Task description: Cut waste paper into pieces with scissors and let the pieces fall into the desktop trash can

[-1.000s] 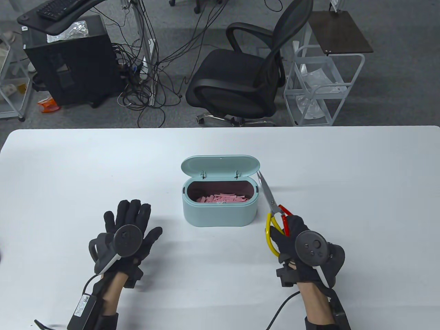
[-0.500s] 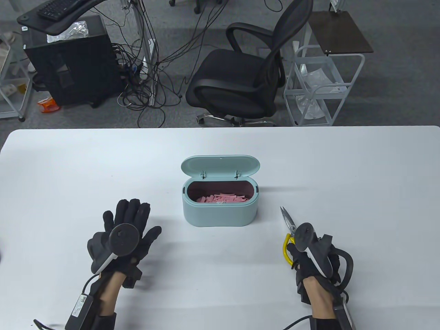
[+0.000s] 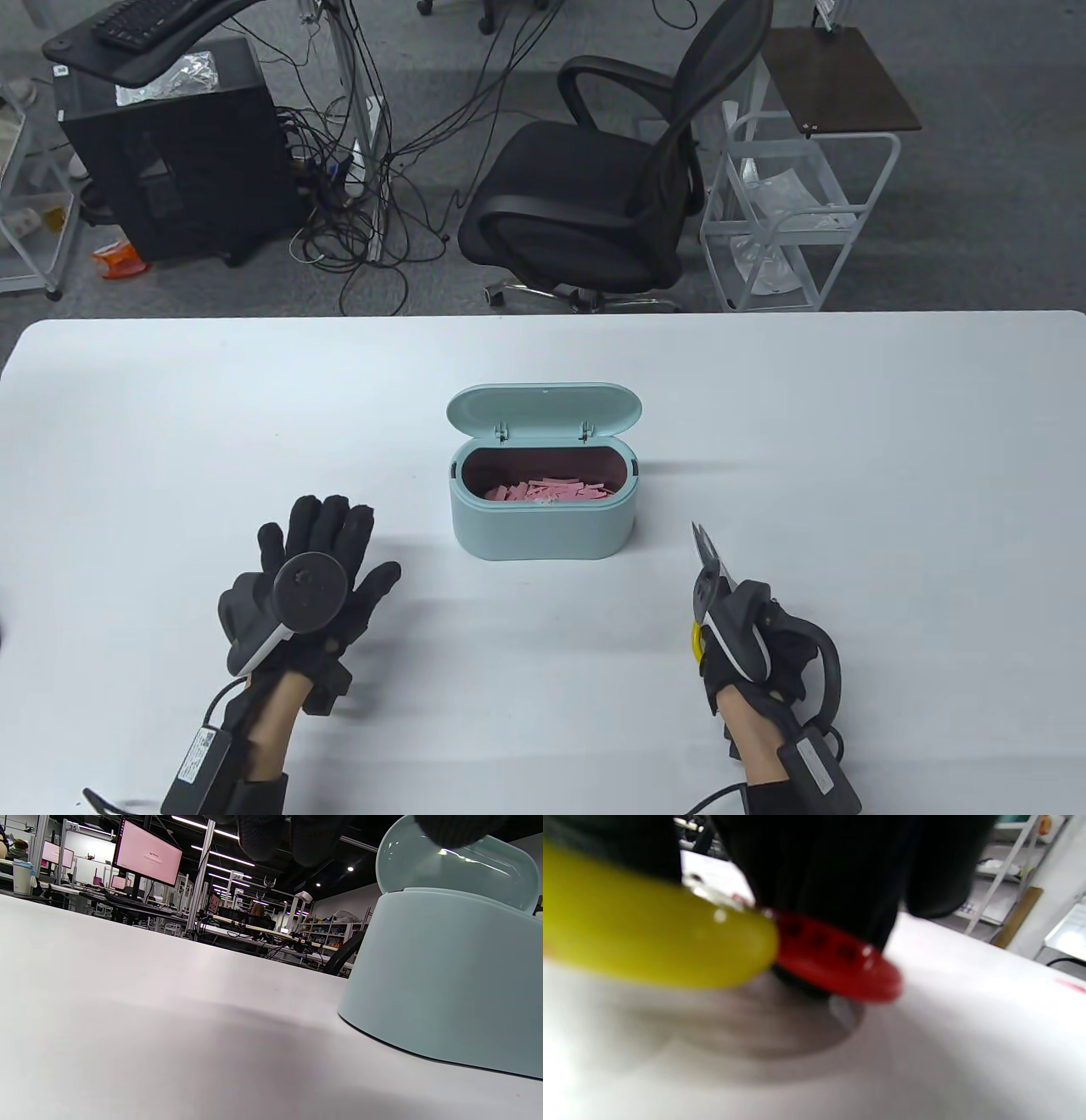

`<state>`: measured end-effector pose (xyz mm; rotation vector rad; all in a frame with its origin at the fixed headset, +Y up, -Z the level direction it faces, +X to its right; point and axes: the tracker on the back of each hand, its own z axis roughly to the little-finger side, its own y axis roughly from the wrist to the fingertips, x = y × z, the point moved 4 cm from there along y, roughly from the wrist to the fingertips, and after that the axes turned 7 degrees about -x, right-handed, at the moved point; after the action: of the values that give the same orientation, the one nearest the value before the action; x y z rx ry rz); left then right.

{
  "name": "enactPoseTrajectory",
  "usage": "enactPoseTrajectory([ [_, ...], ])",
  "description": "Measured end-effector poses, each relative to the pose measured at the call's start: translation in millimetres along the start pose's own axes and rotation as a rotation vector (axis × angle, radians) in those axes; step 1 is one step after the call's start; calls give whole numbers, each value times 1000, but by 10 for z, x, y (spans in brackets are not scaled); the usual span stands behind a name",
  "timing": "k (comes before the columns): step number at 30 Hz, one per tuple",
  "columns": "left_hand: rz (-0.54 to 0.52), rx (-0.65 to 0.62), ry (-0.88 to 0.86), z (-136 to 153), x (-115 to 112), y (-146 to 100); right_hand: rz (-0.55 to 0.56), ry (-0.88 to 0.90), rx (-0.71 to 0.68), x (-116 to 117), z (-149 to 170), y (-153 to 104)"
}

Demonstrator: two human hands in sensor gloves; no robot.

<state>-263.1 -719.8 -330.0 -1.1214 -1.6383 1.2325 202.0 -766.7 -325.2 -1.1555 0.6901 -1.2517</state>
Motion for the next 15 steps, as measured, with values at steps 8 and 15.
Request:
enactPoseTrajectory([
  [8,1,-7,3,-29,-3,-1,-49,27,-33,39,22,32],
  [15,31,-3,1,-34,-24,1,-80,32,-58,52,14,37],
])
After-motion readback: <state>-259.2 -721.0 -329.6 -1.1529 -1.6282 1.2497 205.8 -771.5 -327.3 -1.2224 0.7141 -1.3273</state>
